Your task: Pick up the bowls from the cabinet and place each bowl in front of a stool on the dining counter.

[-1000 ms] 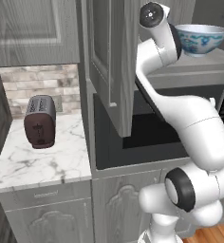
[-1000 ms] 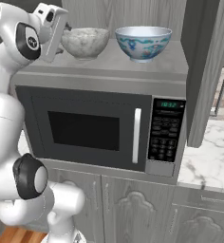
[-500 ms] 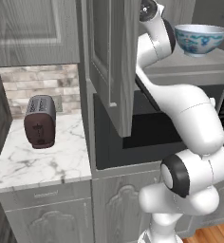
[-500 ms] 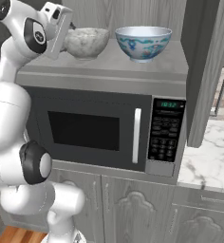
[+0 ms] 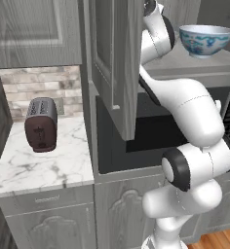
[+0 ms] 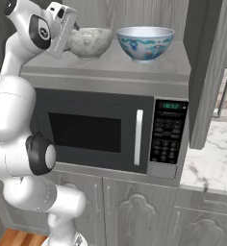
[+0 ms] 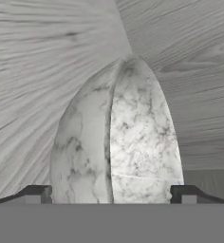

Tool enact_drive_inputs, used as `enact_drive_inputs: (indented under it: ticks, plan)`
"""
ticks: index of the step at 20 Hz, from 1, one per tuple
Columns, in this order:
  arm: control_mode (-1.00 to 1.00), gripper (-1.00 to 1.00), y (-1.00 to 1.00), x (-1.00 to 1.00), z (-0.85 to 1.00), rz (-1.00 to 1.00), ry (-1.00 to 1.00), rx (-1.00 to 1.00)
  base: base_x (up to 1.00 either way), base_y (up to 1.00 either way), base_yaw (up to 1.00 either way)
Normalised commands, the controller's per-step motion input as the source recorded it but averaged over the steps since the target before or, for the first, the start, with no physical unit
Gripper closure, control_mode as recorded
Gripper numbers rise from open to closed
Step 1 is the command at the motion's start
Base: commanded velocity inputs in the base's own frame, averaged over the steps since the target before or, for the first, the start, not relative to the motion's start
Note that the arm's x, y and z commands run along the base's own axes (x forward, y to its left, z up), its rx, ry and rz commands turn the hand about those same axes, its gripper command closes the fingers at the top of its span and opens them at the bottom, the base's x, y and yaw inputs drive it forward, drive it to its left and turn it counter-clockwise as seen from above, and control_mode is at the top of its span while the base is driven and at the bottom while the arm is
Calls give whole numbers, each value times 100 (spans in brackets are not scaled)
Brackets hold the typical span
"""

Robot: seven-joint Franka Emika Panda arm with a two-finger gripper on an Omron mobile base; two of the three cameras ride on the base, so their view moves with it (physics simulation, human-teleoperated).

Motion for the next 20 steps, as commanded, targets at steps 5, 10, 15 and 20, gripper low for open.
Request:
enact_drive_inputs:
  ticks: [5, 10, 15, 20]
  plan:
    - [-100, -100, 0, 0, -23, 0, 3, -2, 0, 0, 0]
    - [-100, -100, 0, 0, -21, 0, 0, -1, 0, 0, 0]
    - [-100, -100, 0, 4, 0, 0, 0, 0, 0, 0, 0]
    - [-100, 100, 0, 0, -7, 0, 0, 0, 0, 0, 0]
